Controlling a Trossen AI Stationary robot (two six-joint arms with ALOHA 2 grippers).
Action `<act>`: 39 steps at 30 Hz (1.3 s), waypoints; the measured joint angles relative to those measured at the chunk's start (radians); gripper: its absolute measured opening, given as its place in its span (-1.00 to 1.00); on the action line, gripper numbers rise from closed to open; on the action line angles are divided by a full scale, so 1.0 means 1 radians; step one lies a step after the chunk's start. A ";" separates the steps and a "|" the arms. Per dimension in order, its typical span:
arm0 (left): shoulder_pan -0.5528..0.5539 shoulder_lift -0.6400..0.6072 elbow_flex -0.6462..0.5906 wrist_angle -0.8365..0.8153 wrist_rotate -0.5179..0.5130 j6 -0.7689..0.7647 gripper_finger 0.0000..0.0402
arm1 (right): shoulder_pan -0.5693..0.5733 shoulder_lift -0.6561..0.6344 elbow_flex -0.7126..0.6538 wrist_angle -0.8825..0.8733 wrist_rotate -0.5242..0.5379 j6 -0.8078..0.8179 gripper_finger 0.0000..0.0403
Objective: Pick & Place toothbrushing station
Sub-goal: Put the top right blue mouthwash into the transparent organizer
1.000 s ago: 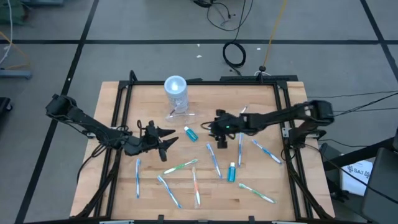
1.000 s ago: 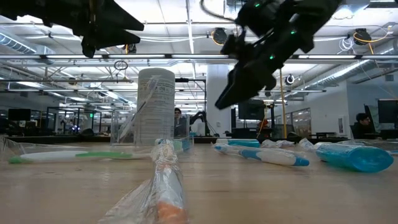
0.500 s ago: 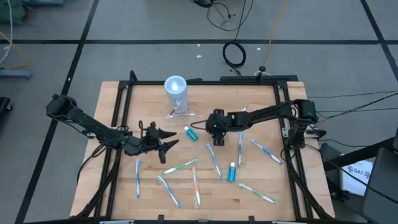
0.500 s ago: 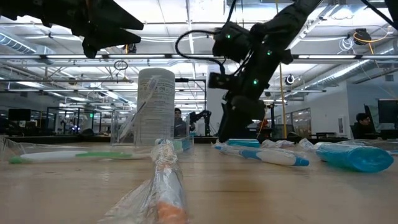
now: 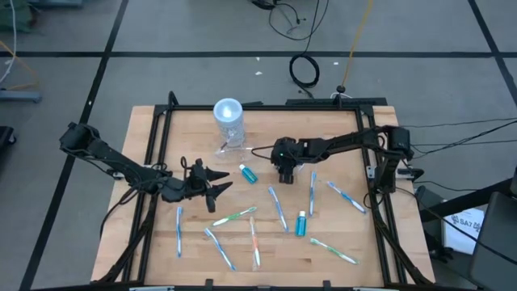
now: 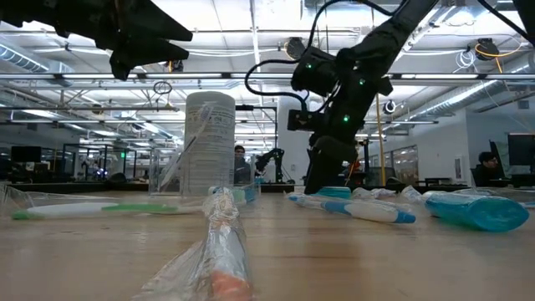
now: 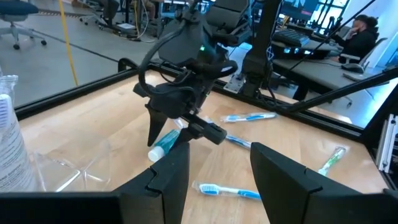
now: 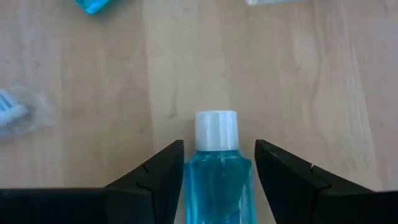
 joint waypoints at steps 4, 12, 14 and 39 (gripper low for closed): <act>0.000 0.000 0.000 -0.001 0.001 -0.002 -0.12 | -0.030 0.000 -0.037 0.075 -0.036 -0.001 -0.05; 0.000 0.000 0.000 -0.001 0.001 -0.002 -0.12 | -0.071 -0.003 -0.070 0.108 -0.078 -0.013 -0.24; 0.000 0.000 0.000 -0.001 0.001 -0.002 -0.12 | -0.073 -0.005 -0.070 0.117 -0.077 -0.013 -0.29; 0.000 0.000 0.000 -0.007 0.001 -0.006 -0.12 | -0.056 0.001 -0.073 0.313 -0.080 0.033 -0.38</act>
